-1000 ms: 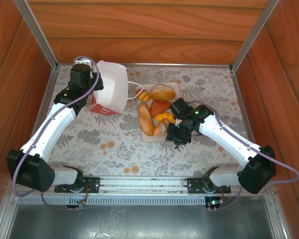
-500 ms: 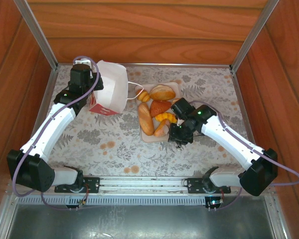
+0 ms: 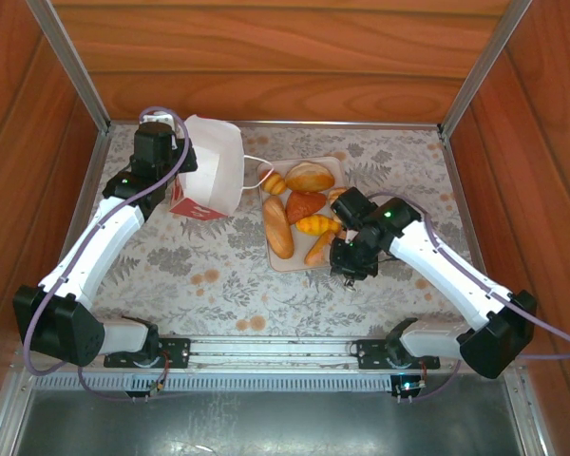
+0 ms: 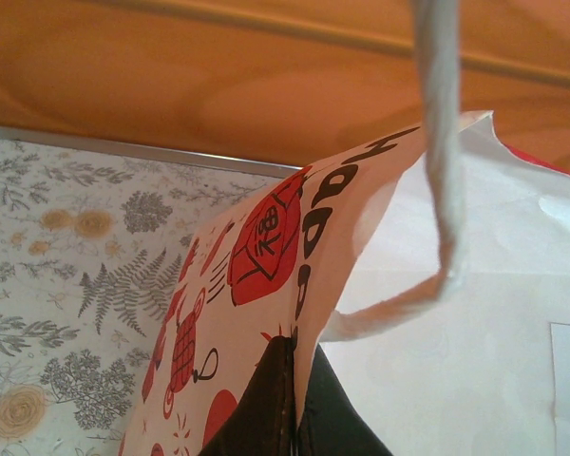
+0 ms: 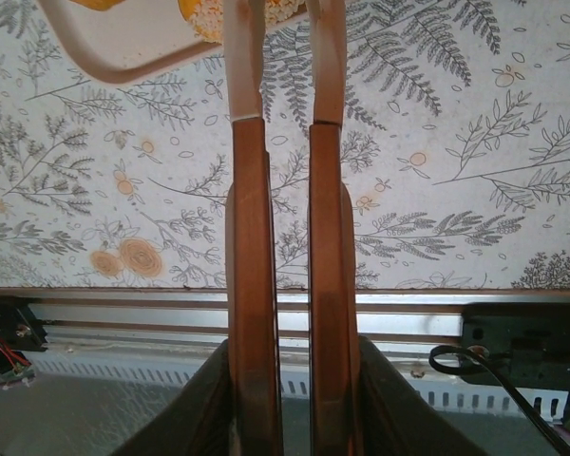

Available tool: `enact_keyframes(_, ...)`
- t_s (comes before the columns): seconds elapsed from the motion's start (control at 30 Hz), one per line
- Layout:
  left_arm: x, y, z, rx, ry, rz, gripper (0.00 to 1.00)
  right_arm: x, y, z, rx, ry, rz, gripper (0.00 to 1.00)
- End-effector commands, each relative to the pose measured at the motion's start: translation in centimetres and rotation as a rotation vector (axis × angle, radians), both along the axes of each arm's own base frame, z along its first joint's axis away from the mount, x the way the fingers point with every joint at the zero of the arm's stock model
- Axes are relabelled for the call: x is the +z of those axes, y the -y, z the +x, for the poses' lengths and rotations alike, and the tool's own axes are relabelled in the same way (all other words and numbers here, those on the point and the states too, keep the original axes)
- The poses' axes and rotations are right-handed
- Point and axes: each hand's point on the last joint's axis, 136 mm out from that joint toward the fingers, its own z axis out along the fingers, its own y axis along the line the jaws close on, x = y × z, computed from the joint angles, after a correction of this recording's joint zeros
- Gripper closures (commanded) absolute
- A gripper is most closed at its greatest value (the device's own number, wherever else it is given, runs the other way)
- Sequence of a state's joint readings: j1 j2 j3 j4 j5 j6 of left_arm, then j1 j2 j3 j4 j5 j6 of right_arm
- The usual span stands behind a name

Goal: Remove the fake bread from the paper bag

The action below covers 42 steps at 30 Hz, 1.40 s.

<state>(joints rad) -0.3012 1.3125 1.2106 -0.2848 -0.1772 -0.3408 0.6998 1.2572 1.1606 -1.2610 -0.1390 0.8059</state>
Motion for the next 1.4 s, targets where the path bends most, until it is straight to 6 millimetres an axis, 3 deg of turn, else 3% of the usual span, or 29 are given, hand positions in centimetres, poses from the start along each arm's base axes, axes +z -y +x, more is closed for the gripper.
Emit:
enact_keyframes(0.0,0.4,-0.2,-0.1,0.002,0.02,-0.01,1.0,-0.1,-0.3,0.3,-0.001,-0.006,-0.004,0.87)
enact_keyframes(0.33,0.4,-0.3,0.0,0.001,0.021,-0.006,1.0,0.4,-3.1,2.9,0.036,0.033,0.061,0.62)
enact_keyframes(0.47,0.4,-0.3,0.0,0.002,0.021,-0.003,1.0,0.9,-3.9,3.0,0.051,0.032,0.098,0.59)
enact_keyframes(0.6,0.3,-0.3,0.0,0.003,0.02,-0.003,1.0,1.3,-4.0,2.9,0.053,0.034,0.112,0.57)
enact_keyframes(0.93,1.7,-0.6,-0.3,0.038,0.045,-0.084,1.0,3.0,-1.8,4.0,0.047,0.12,0.028,0.58)
enact_keyframes(1.37,3.0,-2.7,-1.6,0.117,0.048,-0.328,1.0,2.4,-0.9,4.6,0.044,0.147,0.025,0.6)
